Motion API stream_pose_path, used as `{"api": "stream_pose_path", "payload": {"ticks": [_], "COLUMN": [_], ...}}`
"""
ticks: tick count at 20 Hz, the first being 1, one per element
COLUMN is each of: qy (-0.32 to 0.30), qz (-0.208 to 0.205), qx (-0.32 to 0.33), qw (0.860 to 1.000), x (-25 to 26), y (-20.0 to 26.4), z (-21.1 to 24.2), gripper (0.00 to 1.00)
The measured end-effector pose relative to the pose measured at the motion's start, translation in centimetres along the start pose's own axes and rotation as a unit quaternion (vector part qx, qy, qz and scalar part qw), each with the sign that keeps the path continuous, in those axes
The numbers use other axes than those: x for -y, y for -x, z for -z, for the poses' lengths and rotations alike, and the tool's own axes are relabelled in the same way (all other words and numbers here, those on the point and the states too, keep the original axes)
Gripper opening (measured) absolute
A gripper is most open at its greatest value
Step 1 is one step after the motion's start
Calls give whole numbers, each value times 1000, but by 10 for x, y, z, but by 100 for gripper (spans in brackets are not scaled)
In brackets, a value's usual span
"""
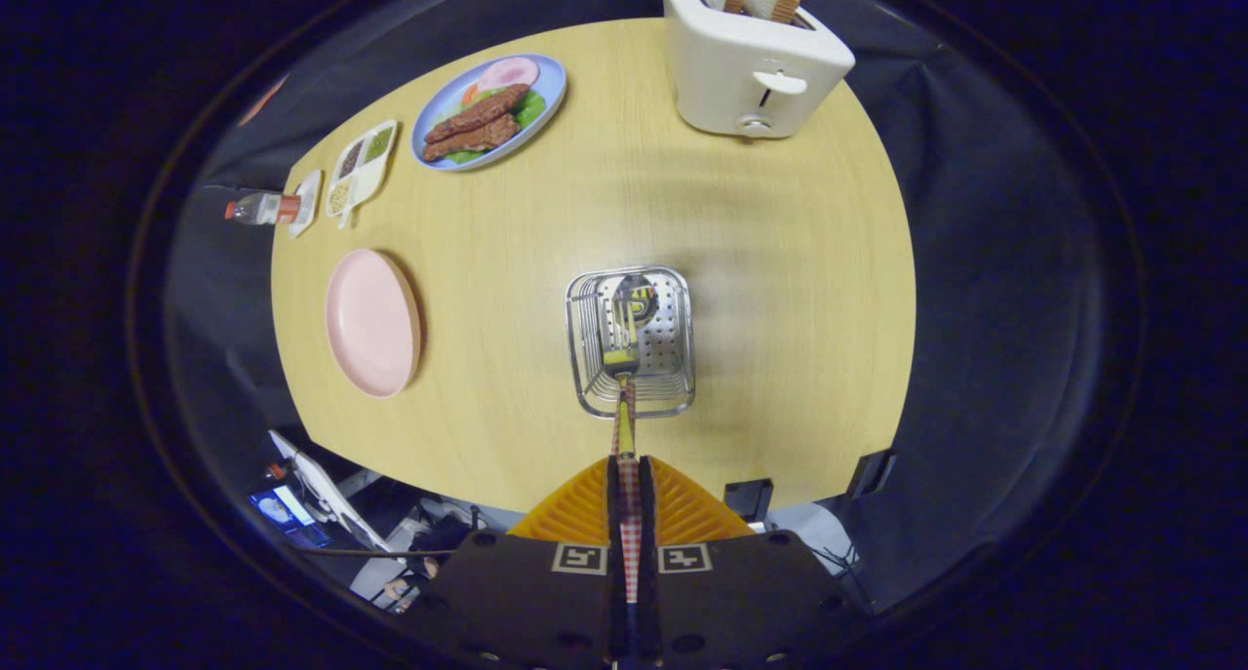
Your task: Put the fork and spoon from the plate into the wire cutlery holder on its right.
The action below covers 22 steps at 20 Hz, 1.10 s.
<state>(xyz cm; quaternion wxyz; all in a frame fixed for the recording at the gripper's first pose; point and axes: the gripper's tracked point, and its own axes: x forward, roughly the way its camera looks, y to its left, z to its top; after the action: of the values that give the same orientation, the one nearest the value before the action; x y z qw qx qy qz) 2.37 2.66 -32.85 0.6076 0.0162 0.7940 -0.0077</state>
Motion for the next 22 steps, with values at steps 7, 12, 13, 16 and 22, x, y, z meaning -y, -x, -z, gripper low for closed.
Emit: {"api": "stream_pose_path", "payload": {"ticks": [7,12,13,16,22], "qy": [-5,-9,-9,-10,-11], "qz": [10,5,6,7,5], "qx": [-25,-34,-35,-38,-36], "qw": [1000,999,999,999,999], "x": [-2,-5,-5,-6,-11], "y": [-2,-5,-6,-8,-11], "z": [-3,-6,-7,-11,-19], "gripper": [7,7,7,7,10]}}
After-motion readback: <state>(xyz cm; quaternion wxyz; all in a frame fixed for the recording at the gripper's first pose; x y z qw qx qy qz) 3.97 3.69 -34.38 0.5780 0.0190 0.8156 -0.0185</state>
